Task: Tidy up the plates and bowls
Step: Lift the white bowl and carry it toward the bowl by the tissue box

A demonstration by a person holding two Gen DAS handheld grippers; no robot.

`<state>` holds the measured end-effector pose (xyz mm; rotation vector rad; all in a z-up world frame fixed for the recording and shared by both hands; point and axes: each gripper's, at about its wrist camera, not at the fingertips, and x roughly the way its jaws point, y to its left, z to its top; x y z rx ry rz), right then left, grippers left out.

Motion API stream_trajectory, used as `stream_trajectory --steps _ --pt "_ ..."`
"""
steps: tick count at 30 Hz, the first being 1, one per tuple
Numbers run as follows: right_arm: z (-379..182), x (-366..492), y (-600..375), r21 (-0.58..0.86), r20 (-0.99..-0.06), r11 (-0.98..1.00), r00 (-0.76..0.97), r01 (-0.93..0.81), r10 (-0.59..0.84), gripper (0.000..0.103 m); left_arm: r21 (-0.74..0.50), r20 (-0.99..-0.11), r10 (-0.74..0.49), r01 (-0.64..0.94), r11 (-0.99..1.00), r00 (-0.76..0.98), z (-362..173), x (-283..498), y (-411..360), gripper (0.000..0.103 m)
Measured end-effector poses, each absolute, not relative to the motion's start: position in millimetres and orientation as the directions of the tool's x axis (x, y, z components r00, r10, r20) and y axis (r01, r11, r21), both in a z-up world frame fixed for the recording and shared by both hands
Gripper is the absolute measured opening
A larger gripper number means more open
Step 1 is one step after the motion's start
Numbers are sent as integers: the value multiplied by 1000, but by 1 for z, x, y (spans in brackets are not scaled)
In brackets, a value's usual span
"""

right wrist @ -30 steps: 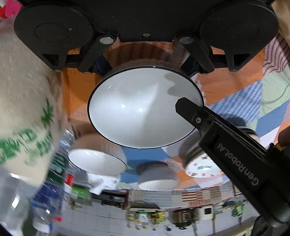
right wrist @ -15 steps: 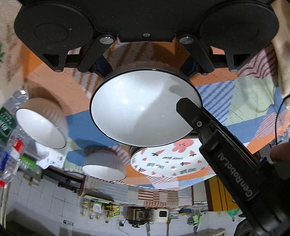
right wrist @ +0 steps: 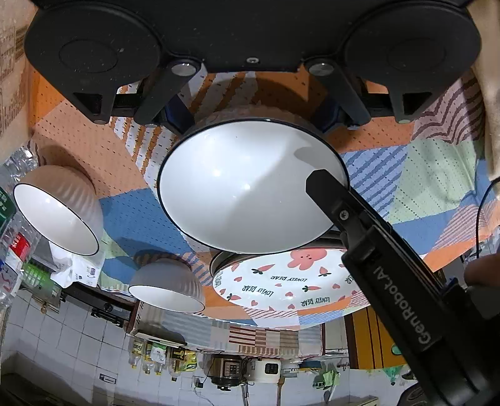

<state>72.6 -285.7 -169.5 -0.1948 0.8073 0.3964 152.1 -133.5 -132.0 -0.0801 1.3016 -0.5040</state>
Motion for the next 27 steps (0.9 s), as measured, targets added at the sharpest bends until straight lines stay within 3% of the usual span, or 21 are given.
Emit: stream_trajectory --steps 5,12,19,27 --pt "-165 64 -290 11 -778 893 558 -450 290 85 -303 -906 -382 350 886 182 -123 147 -136 21" --pt "-138 46 -313 46 -769 899 559 -435 310 85 -258 -905 -361 387 885 223 -98 139 -133 22" --pt "-109 47 -344 177 -680 954 671 -240 295 85 -241 -869 -378 393 887 320 -65 145 -131 24" --pt "-112 76 -353 227 -606 973 788 37 112 85 -270 -823 -406 354 895 398 -51 170 -137 28"
